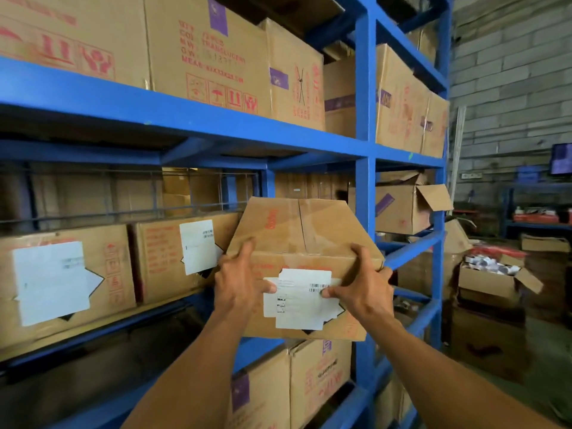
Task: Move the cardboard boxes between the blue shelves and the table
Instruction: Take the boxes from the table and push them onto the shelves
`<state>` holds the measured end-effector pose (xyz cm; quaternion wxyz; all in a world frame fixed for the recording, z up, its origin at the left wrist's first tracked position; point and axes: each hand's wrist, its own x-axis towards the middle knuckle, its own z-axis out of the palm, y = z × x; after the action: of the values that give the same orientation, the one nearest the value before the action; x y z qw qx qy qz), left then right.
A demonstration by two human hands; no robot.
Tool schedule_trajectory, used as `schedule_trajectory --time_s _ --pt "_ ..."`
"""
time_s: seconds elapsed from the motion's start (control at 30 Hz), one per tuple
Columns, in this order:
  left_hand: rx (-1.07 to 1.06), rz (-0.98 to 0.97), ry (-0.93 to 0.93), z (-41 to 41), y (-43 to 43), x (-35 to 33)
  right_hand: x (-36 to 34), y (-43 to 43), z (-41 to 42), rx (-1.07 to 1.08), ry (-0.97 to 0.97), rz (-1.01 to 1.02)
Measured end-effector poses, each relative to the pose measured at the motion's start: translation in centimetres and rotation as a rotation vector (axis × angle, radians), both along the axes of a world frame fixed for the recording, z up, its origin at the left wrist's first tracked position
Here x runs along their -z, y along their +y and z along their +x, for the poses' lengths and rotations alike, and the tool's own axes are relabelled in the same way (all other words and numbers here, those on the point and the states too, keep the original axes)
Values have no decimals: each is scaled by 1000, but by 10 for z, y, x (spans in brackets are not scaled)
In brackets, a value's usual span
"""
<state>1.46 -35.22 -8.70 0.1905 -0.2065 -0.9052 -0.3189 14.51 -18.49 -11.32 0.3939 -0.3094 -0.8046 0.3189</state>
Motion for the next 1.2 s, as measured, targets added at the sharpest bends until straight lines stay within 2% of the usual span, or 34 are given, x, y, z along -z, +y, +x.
schedule_trajectory --time_s 0.2,0.33,0.5,0.6,0.73,0.8,0.9,1.0,1.2 --pt "23 41 -28 -16 39 -10 2 57 -31 -65 -39 3" --pt "16 112 13 -6 78 -2 3 108 -40 -147 -51 37" --pt "-84 104 96 8 144 6 7 183 -43 -249 -61 72" --pt "-190 28 146 16 177 10 7 225 -51 -311 -69 105" --pt "-342 -263 321 21 203 9 4 264 -61 -387 -94 168" --pt "-369 -370 398 21 210 10 1 277 -66 -373 -110 269" --pt "-407 -492 499 24 220 12 0 295 -77 -235 -120 651" --pt "-431 -585 596 25 229 15 8 305 -87 -305 -37 923" --pt "-425 -600 699 18 246 31 25 320 -112 -495 206 932"
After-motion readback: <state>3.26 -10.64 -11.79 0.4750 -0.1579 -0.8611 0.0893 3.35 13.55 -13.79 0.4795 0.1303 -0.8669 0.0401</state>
